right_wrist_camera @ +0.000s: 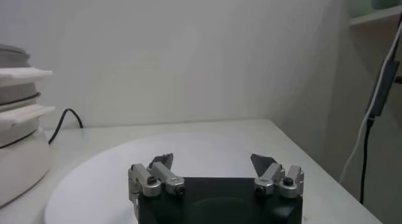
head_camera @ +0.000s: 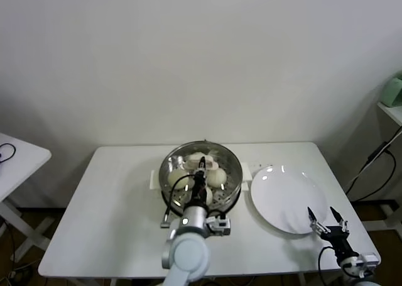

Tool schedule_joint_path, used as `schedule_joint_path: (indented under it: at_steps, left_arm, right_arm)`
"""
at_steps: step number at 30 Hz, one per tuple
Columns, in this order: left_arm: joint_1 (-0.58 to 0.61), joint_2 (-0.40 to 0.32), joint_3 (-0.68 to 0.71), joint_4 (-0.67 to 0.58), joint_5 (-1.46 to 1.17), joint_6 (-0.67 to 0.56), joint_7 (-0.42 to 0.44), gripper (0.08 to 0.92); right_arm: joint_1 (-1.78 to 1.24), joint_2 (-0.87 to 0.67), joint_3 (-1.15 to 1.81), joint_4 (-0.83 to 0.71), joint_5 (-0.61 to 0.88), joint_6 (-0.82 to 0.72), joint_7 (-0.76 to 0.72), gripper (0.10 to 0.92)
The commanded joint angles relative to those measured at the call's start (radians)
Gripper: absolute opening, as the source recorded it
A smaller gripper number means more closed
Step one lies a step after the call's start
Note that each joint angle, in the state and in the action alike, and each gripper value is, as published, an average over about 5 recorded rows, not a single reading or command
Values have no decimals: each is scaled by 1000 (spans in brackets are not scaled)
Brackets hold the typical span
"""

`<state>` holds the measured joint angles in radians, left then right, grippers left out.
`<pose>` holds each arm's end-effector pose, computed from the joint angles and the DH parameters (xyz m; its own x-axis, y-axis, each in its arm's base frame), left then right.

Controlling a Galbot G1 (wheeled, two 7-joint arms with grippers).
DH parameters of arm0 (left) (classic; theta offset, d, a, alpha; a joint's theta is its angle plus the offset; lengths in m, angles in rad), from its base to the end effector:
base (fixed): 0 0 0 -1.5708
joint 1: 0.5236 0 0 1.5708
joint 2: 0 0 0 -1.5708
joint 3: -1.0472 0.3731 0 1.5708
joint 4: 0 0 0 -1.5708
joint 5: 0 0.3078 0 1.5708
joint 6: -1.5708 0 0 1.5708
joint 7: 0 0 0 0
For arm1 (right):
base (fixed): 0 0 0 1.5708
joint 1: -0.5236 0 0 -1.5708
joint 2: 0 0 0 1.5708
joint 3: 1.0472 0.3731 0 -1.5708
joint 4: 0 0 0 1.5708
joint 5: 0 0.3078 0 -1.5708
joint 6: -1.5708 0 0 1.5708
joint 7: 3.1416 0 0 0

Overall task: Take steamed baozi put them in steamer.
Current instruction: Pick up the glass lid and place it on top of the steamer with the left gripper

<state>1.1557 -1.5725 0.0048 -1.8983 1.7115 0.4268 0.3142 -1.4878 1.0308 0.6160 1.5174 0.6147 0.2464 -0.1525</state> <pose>0.2206 -0.1474 -0.2995 -0.9946 0.0798 0.0669 0.0685 0.0172 0.9975 0.1405 -0.2246 -0.4195 -0.9827 -0.0301 0.1830 -0.0207 0.9984 0.0530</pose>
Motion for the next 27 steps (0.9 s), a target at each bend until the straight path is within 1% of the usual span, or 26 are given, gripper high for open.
schedule_joint_path:
  at_steps: [1, 11, 13, 17, 27]
  left_arm:
    - [2, 2, 0, 3, -3, -4, -5, 127]
    - [9, 2, -3, 3, 8, -14, -12, 129]
    - [10, 2, -3, 3, 11, -15, -13, 148]
    - [9, 1, -5, 2, 11, -15, -17, 244]
    - [14, 8, -13, -8, 16, -20, -24, 538]
  right_arm:
    - [1, 2, 0, 2, 0, 2, 0, 823]
    - [4, 7, 0, 10, 1, 3, -4, 823]
    - [4, 9, 0, 10, 2, 3, -5, 823]
    - [5, 11, 0, 11, 2, 4, -6, 823]
    - [5, 18, 2, 14, 2, 4, -7, 823]
